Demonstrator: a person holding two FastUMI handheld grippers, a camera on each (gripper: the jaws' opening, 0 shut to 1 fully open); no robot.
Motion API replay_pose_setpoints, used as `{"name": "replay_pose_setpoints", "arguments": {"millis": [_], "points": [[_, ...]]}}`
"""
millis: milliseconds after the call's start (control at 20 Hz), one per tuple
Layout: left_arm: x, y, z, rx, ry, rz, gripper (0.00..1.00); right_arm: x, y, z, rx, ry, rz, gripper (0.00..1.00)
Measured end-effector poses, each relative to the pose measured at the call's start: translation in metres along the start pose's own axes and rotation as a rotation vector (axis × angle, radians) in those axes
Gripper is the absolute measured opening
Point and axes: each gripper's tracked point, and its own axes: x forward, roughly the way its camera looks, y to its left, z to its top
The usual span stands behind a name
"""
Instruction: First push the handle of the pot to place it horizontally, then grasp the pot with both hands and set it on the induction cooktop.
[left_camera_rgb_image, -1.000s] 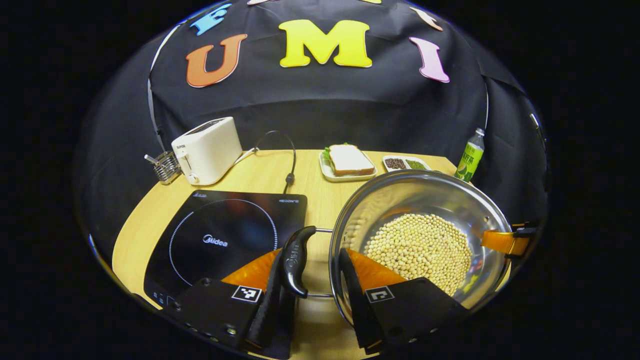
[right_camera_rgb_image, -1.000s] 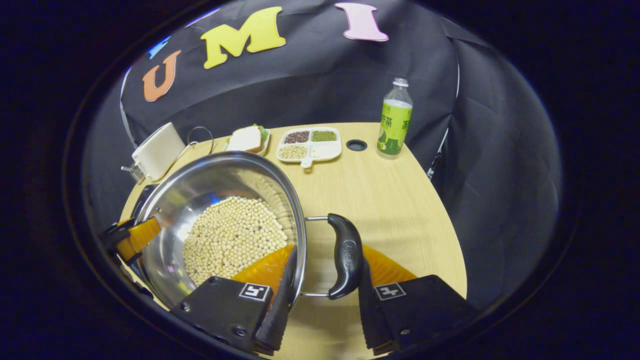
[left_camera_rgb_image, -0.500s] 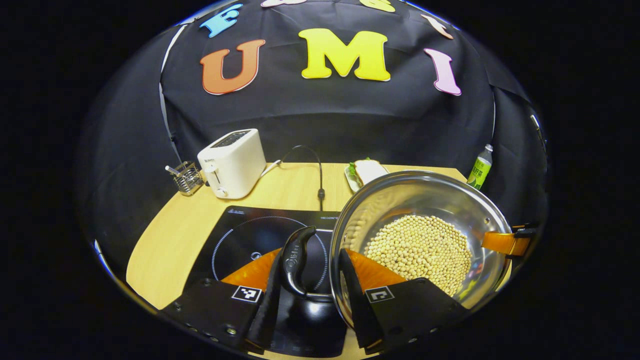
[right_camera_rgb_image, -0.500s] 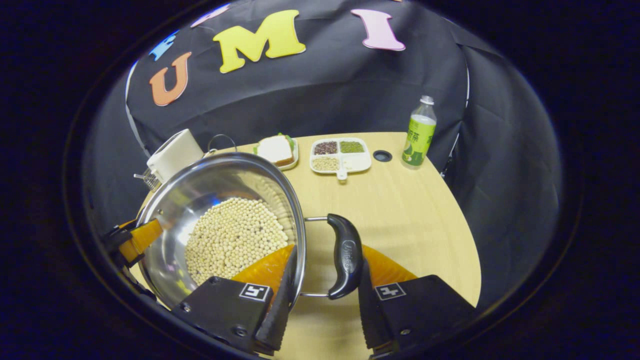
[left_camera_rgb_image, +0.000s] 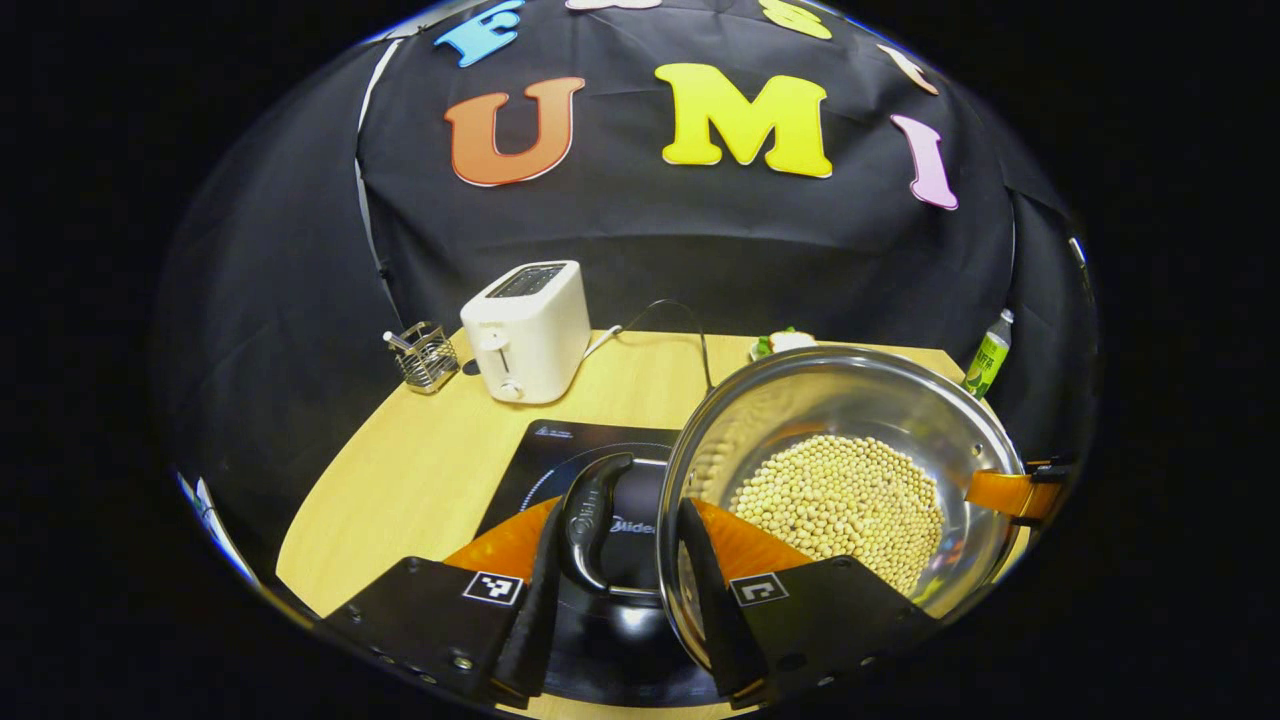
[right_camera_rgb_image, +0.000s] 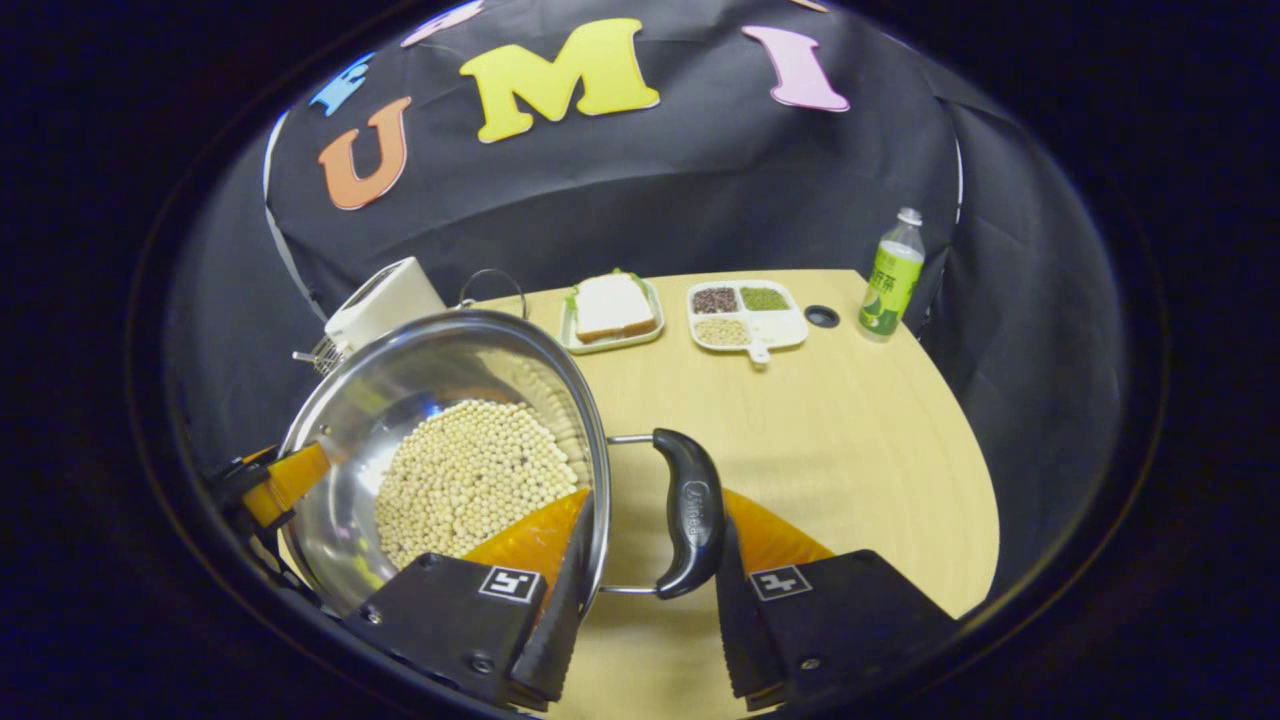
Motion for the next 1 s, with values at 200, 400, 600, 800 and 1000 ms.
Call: {"name": "replay_pose_setpoints", "arguments": {"millis": [200,400,600,800,1000], "points": [[0.007,0.033,-0.001,0.003,0.007,0.013,0.60,0.009,0.034,-0.006,0.020,0.019,0.023,0.60],[0.016,0.060,-0.006,0.005,0.027,0.027,0.60,0.021,0.062,-0.011,0.024,0.035,0.030,0.59],[0.028,0.084,-0.008,0.018,0.029,0.041,0.60,0.034,0.086,-0.017,0.051,0.056,0.040,0.59],[0.038,0.099,-0.008,0.022,0.038,0.043,0.60,0.043,0.102,-0.018,0.063,0.060,0.031,0.59],[0.046,0.116,-0.005,0.043,0.037,0.050,0.60,0.050,0.121,-0.022,0.083,0.067,0.032,0.59]]}}
